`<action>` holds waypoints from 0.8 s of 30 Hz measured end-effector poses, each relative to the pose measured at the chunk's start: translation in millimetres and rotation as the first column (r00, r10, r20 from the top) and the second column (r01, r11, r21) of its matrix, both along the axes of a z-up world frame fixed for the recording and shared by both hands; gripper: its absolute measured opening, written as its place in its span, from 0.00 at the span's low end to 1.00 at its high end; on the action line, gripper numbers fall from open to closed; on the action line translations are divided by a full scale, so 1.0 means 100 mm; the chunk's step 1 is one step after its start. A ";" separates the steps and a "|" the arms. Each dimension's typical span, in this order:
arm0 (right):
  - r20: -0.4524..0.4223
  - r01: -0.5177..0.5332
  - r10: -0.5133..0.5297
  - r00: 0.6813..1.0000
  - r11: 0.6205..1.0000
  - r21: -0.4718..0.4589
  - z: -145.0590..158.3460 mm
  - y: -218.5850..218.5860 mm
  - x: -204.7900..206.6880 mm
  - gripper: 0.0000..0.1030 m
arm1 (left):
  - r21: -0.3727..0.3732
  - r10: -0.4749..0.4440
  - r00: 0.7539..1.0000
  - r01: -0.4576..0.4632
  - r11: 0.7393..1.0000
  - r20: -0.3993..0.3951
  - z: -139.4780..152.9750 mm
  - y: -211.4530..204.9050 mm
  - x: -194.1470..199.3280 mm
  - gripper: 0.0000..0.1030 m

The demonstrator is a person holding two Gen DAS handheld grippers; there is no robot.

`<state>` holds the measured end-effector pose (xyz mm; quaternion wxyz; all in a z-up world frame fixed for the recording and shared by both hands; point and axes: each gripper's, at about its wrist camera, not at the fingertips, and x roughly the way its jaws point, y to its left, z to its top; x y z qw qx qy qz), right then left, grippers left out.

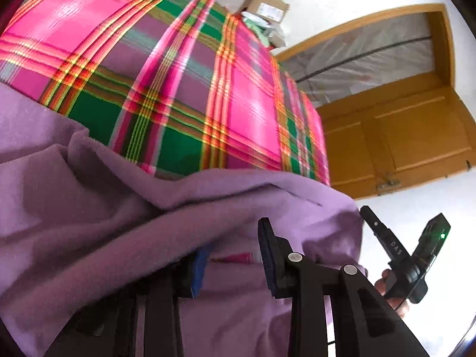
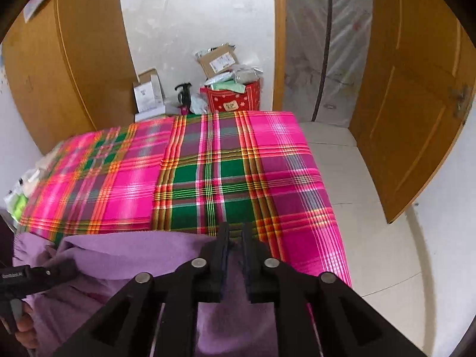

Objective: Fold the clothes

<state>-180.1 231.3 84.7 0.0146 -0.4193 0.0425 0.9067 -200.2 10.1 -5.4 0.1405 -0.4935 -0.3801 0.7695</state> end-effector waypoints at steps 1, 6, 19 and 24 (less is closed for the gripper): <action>-0.007 0.004 -0.004 1.000 1.000 -0.010 0.03 0.03 0.06 0.12 | -0.004 -0.004 1.000 0.004 1.000 -0.013 0.03 0.01 0.04 0.32; -0.039 0.029 -0.031 0.999 0.998 -0.057 0.12 0.21 0.42 0.17 | -0.028 -0.052 0.998 0.051 0.998 -0.046 0.15 0.07 0.33 0.32; -0.006 0.014 -0.016 1.000 0.947 -0.320 -0.33 0.56 1.18 0.28 | -0.066 -0.381 0.920 0.377 0.924 -0.090 0.24 0.93 0.82 0.32; 0.008 -0.036 0.041 0.999 0.947 -0.321 -0.45 0.39 1.34 0.24 | -0.105 -0.428 0.902 0.420 0.901 -0.064 0.15 1.16 0.94 0.32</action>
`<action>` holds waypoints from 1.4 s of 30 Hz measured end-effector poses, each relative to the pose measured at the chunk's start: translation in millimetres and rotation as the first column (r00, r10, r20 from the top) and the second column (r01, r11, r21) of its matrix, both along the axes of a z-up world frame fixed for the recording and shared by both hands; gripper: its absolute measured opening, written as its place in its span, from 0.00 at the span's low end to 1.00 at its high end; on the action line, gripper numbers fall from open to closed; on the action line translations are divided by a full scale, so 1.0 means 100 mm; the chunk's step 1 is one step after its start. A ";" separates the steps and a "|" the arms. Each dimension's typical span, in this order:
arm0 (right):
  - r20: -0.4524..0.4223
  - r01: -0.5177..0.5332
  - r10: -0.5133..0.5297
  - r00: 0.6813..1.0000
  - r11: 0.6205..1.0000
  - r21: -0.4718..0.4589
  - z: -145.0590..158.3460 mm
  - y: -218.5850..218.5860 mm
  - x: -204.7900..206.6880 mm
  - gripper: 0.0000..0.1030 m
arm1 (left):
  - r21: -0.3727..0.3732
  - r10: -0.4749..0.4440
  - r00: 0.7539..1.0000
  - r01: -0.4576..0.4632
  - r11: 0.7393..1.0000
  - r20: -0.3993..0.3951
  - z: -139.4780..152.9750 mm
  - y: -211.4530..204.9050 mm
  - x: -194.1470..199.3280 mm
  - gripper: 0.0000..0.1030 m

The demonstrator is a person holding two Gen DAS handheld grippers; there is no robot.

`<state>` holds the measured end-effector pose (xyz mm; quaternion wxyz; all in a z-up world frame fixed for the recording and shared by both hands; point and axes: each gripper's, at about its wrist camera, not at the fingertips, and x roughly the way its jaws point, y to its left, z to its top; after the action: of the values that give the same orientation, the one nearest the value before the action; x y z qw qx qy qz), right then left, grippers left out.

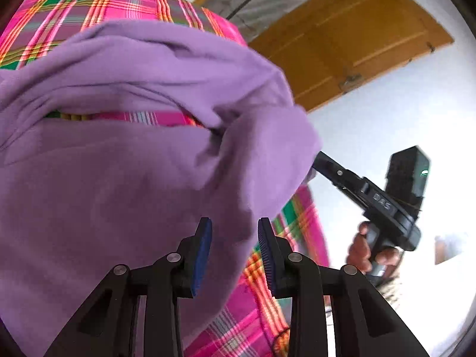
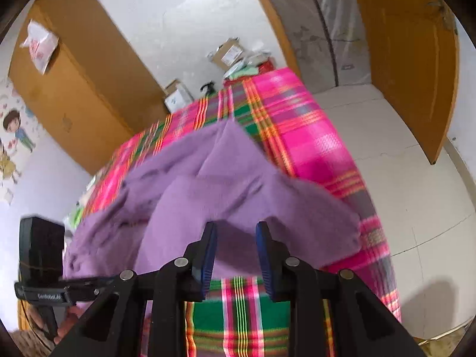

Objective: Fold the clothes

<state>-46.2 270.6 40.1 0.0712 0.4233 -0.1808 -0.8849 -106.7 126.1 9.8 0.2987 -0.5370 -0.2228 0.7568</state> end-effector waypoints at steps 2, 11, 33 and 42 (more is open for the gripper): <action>0.006 -0.006 0.006 1.000 1.000 0.008 -0.05 -0.05 0.04 0.18 | -0.058 0.004 1.000 -0.003 0.998 0.017 -0.06 0.07 -0.01 0.32; -0.062 0.022 -0.031 0.998 0.989 -0.144 0.01 -0.04 0.18 0.20 | -0.102 -0.019 1.000 0.021 0.995 0.024 -0.07 0.18 0.08 0.32; -0.081 0.085 -0.100 0.992 0.982 -0.167 0.04 -0.02 0.35 0.24 | -0.137 0.046 0.999 -0.046 0.990 0.003 -0.09 0.11 0.10 0.05; -0.141 0.213 -0.227 0.963 0.971 -0.110 0.24 0.27 0.42 0.31 | -0.108 0.048 0.998 -0.051 0.993 -0.031 -0.04 -0.05 0.18 0.05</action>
<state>-4.7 297.2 63.6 0.0059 0.3276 -0.2622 -0.9077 -89.1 120.6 6.0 0.2532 -0.5361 -0.1905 0.7824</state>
